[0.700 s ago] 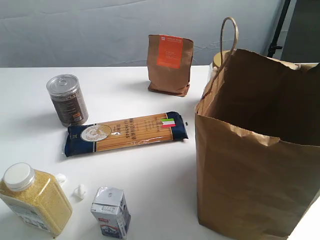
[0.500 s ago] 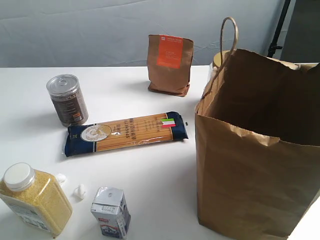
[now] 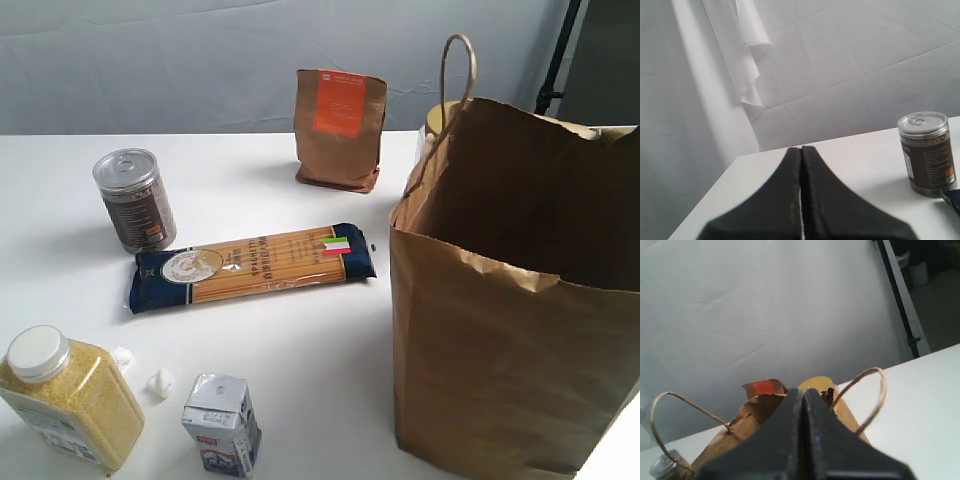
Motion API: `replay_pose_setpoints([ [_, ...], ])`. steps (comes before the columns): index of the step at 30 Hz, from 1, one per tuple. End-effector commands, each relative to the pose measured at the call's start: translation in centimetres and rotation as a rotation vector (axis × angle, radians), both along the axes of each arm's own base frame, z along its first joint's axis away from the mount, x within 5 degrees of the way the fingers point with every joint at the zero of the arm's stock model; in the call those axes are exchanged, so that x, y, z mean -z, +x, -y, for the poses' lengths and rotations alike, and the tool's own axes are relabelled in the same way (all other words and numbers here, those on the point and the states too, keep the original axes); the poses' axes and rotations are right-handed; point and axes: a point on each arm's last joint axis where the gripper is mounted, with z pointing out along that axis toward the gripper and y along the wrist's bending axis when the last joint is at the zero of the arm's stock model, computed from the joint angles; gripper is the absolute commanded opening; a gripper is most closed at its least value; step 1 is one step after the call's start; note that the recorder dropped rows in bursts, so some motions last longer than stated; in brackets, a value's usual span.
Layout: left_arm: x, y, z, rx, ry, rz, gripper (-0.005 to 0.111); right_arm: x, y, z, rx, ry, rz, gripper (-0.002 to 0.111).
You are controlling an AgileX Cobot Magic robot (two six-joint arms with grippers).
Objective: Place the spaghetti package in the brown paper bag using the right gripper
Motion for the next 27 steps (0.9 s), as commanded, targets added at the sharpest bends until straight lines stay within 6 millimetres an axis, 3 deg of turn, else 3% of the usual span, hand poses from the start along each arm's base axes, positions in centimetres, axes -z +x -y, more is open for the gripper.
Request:
replay_pose_setpoints([
  [1,0.1,0.0,0.0,-0.001,-0.007,0.004,0.0,-5.9,1.6,-1.6,-0.152,-0.156,-0.12,0.0],
  [6,0.1,0.0,0.0,-0.001,-0.007,0.004,0.0,-10.4,3.7,-3.3,-0.311,-0.29,-0.2,0.0],
  [11,0.1,0.0,0.0,-0.001,-0.007,0.004,0.0,-11.6,5.8,-6.5,-0.532,-0.397,-0.252,0.0],
  [16,0.1,0.0,0.0,-0.001,-0.007,0.004,0.0,-11.2,6.9,-11.0,-0.704,-0.506,-0.282,0.0],
  [21,0.1,0.0,0.0,-0.001,-0.007,0.004,0.0,-10.1,6.5,-17.6,-0.867,-0.652,-0.266,0.0],
  [27,0.1,0.0,0.0,-0.001,-0.007,0.004,0.0,-8.2,6.5,-24.7,-0.927,-0.915,-0.227,0.0],
])
